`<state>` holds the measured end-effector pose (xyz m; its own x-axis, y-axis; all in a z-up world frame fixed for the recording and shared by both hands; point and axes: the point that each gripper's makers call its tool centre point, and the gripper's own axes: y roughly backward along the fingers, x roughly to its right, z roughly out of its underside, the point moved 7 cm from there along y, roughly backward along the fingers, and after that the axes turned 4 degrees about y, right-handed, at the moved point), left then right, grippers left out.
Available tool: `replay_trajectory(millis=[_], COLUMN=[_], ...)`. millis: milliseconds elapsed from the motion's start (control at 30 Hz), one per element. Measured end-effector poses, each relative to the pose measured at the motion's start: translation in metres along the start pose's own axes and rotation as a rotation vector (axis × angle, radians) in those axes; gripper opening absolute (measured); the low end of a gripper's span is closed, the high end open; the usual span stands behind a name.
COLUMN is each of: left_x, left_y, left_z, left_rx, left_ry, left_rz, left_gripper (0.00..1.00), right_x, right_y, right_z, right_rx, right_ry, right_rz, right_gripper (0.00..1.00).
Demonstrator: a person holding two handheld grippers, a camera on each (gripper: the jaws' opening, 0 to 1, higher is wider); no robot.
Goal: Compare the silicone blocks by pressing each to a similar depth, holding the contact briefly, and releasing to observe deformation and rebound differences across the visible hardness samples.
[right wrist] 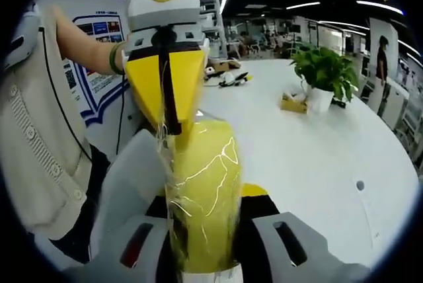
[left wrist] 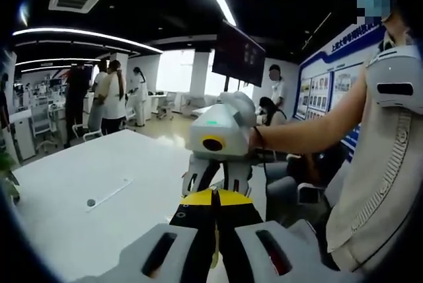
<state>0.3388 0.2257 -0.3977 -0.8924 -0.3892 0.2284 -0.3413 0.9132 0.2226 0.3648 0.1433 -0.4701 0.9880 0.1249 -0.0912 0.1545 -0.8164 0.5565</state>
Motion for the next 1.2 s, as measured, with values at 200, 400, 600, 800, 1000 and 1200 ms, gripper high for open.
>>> replay_trajectory(millis=[200, 400, 600, 800, 1000, 1200], left_x=[-0.003, -0.007, -0.012, -0.017, -0.019, -0.022], left_y=[0.000, 0.001, 0.003, 0.006, 0.010, 0.020], left_z=[0.001, 0.005, 0.009, 0.015, 0.020, 0.029], left_rx=[0.004, 0.006, 0.025, 0.036, 0.056, 0.099], left_ry=[0.012, 0.032, 0.062, 0.082, 0.119, 0.170], left_rz=[0.000, -0.004, -0.010, -0.015, -0.025, -0.035], left_gripper=[0.00, 0.00, 0.00, 0.00, 0.00, 0.00], right_x=[0.003, 0.004, 0.006, 0.010, 0.013, 0.010], right_y=[-0.001, -0.005, -0.009, -0.010, -0.011, -0.009], right_z=[0.001, 0.004, 0.004, 0.003, 0.002, 0.001], right_rx=[-0.010, -0.028, -0.025, -0.013, 0.007, 0.036], right_ry=[-0.002, -0.014, -0.027, -0.032, -0.028, -0.031], right_rz=[-0.001, -0.007, -0.008, 0.017, 0.071, 0.123], right_gripper=[0.23, 0.26, 0.31, 0.36, 0.49, 0.50])
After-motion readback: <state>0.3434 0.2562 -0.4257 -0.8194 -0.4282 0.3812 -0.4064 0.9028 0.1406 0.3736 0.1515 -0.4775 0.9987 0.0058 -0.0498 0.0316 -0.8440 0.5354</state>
